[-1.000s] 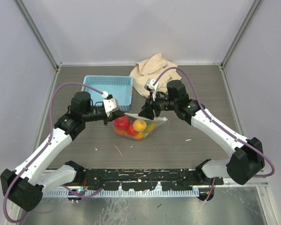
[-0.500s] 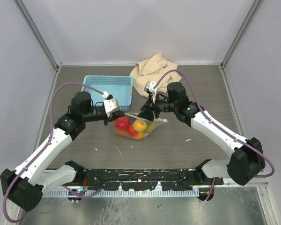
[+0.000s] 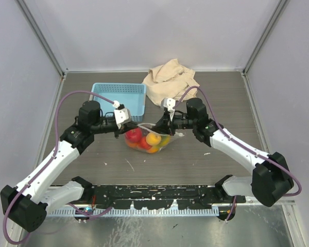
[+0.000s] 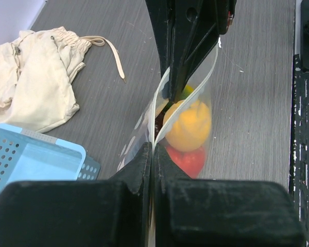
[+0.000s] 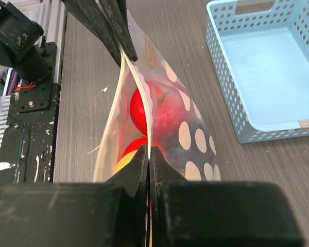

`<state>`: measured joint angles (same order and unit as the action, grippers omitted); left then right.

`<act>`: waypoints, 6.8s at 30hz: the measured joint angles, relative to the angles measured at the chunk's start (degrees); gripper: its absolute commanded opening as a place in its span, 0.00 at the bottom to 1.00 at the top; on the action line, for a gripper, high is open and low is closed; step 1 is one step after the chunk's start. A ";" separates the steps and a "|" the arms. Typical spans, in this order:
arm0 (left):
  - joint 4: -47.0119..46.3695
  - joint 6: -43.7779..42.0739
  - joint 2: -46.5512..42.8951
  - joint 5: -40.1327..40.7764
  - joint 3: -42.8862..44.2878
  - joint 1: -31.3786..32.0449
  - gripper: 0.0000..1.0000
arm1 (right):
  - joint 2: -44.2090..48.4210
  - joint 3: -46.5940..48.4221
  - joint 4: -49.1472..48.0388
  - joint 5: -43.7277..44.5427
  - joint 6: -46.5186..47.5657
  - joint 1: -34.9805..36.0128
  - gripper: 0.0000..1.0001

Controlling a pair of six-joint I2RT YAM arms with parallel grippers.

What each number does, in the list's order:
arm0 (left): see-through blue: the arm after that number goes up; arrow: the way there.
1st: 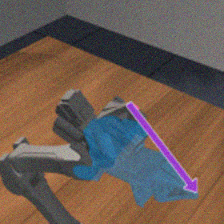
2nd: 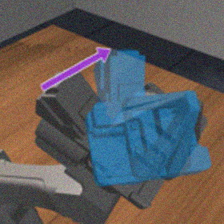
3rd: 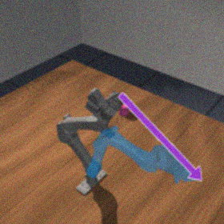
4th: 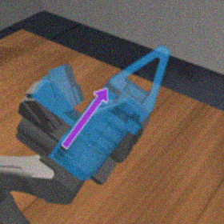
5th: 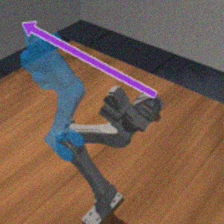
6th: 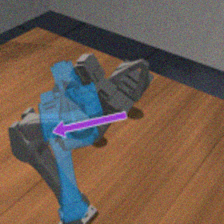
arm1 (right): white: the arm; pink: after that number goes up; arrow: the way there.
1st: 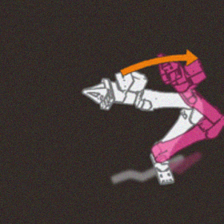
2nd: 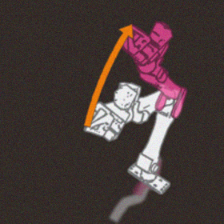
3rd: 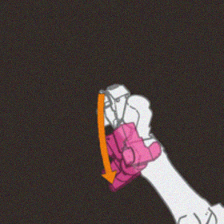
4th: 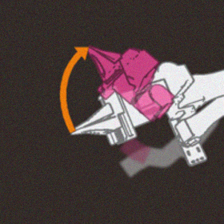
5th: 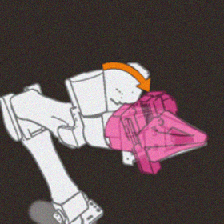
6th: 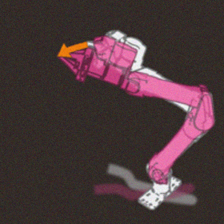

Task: Open the zip-top bag and remove the fake food
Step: Open the zipper of the food storage bag at the center of the board, then pick up the fake fruit from the zipper food storage bag.

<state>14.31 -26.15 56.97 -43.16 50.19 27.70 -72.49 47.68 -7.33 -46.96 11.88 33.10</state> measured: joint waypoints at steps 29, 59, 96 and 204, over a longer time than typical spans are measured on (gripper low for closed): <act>-4.46 59.28 -17.51 19.19 -2.25 0.46 0.81 | 2.49 -8.39 -18.47 1.66 -13.20 -5.25 0.01; 27.69 87.45 16.28 86.99 20.44 41.13 0.35 | 3.89 -9.77 -21.79 4.28 -18.12 -6.71 0.01; -1.27 61.77 30.10 37.27 9.57 10.36 0.49 | 10.49 -17.57 -11.96 11.61 -21.70 -11.69 0.01; -26.84 58.31 34.42 50.95 -8.92 29.55 0.82 | -4.83 -4.98 19.08 25.33 -15.43 -2.43 0.05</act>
<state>-12.53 32.16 91.39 7.79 41.28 57.25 -77.32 42.70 11.75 -21.63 -3.55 30.68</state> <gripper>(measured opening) 0.810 0.060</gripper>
